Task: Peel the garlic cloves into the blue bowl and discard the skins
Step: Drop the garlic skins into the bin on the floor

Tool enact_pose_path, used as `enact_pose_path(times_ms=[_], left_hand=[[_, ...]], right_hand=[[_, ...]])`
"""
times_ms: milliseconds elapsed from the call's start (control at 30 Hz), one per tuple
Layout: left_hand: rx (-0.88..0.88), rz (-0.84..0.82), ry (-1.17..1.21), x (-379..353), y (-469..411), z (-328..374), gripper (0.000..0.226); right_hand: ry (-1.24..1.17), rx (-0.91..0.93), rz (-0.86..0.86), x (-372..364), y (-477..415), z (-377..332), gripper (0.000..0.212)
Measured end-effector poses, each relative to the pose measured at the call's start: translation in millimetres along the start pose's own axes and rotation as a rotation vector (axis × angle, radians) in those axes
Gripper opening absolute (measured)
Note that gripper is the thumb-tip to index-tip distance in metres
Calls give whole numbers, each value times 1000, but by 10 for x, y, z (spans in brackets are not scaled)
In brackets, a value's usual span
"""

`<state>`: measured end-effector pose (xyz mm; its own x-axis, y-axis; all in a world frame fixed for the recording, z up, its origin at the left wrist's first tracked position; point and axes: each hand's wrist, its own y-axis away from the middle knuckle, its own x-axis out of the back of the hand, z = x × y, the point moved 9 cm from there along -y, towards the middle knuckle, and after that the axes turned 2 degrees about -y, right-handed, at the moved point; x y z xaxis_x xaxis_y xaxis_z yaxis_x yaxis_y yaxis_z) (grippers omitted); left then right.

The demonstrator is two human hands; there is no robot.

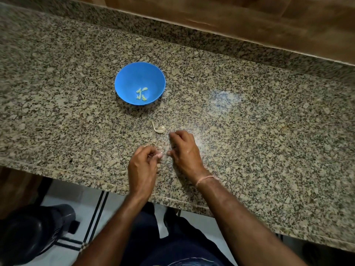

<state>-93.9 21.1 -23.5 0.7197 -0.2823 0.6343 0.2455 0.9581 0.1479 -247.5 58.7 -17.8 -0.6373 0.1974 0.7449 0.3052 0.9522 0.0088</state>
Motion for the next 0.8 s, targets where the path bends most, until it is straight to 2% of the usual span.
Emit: enact_pose_path(times_ms=[67, 167, 367, 433, 533, 633, 800], left_hand=[[34, 21, 22, 86, 27, -49, 9], [66, 32, 8, 122, 26, -108, 7], [94, 35, 24, 136, 60, -140, 6], [102, 46, 56, 178, 79, -178, 8], [140, 66, 104, 311, 138, -278, 9], [157, 102, 138, 518, 211, -425, 9], [224, 234, 214, 1114, 430, -943, 14]], right_hand=[[-8, 50, 15, -69, 11, -99, 35], [16, 31, 71, -106, 121, -52, 8], [304, 23, 58, -139, 96, -73, 15], [272, -35, -14, -181, 101, -84, 10], [-136, -294, -1, -184, 206, -11, 22], [-461, -565, -27, -440, 290, -23, 20], [-844, -611, -183, -1038, 377, -804, 26]])
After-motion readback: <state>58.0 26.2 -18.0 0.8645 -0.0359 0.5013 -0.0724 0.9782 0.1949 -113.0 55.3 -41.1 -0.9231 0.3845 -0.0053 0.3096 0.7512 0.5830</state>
